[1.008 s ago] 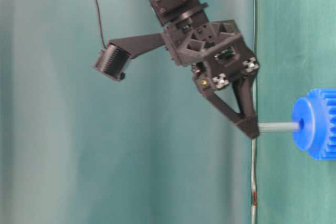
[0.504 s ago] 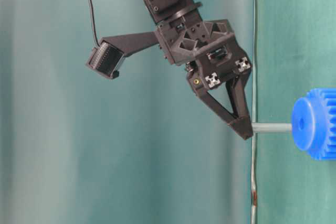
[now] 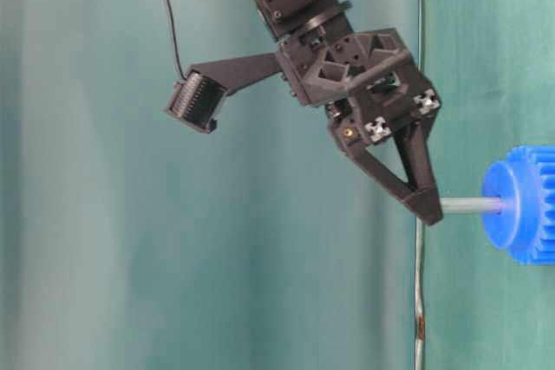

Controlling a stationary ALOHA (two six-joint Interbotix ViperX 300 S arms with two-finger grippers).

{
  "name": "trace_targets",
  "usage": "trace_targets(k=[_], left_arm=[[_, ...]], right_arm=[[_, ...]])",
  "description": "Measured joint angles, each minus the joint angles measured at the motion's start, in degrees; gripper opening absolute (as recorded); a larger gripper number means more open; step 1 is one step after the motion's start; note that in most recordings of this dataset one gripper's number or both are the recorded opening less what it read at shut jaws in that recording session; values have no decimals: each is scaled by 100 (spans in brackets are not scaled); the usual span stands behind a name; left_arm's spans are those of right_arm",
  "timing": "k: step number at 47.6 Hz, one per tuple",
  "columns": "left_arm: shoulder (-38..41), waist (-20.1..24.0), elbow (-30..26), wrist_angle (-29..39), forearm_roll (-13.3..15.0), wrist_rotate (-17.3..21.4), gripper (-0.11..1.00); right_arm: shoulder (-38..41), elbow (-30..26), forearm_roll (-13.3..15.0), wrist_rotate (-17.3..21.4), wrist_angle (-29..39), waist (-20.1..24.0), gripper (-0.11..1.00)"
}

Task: Insert the shaft placed at a random location into the center hole of the medium gear at another random location.
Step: 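Align the shaft with the hole and lower it into the gear, then press the shaft down into the hole and open the right gripper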

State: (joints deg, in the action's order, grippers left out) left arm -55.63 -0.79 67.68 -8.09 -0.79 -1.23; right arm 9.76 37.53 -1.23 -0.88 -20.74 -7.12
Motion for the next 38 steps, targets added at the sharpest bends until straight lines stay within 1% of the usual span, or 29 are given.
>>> trace_targets(k=[25, 38], left_arm=[[0, 0, 0, 18, 0, 0, 0], [9, 0, 0, 26, 0, 0, 0]], right_arm=[[378, 9, 0, 0, -141, 9, 12], [439, 9, -26, 0, -141, 9, 12]])
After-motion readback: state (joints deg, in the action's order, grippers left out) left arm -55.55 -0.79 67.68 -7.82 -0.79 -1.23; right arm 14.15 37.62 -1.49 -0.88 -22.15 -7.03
